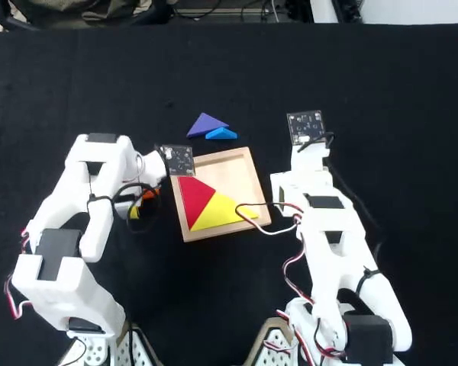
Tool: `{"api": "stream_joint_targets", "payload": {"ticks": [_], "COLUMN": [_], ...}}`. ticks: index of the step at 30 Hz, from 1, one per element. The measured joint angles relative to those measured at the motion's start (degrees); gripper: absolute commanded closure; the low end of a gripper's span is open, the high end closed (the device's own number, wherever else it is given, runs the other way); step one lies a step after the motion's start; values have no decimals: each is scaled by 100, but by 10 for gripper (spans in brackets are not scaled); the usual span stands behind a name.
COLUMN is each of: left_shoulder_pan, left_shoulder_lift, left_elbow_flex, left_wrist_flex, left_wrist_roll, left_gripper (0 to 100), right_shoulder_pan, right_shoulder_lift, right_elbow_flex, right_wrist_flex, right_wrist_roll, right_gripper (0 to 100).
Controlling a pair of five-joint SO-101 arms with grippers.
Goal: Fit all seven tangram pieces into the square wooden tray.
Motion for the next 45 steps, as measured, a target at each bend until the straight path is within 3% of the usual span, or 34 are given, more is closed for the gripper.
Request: {"api": "stream_joint_targets", "payload": {"ticks": [14, 19, 22, 28, 31, 34, 38, 45], "left_shoulder_pan": [26, 26, 79, 158, 167, 202, 659, 2040], "left_shoulder_lift": [26, 26, 35, 53, 53, 53, 53, 53], "left_elbow_flex": [18, 26, 44, -290, -791, -1670, -3007, -4000], "left_wrist_flex": [-123, -114, -70, 510, 1213, 2031, 2901, 2690], "left_wrist_roll": [18, 35, 35, 44, 308, 1064, 2725, 7077], "left_gripper": [805, 979, 952, 971, 971, 971, 970, 970], "right_shoulder_pan": [0, 0, 0, 0, 0, 0, 9, 527], "right_shoulder_lift": [0, 0, 0, 0, 0, 0, 0, 0], "right_elbow_flex": [0, 0, 0, 0, 0, 0, 0, 0], "right_wrist_flex": [0, 0, 0, -18, -18, -18, -18, -18], "right_wrist_roll": [0, 0, 0, 0, 0, 0, 0, 0], "right_gripper": [986, 986, 986, 986, 986, 986, 986, 986]}}
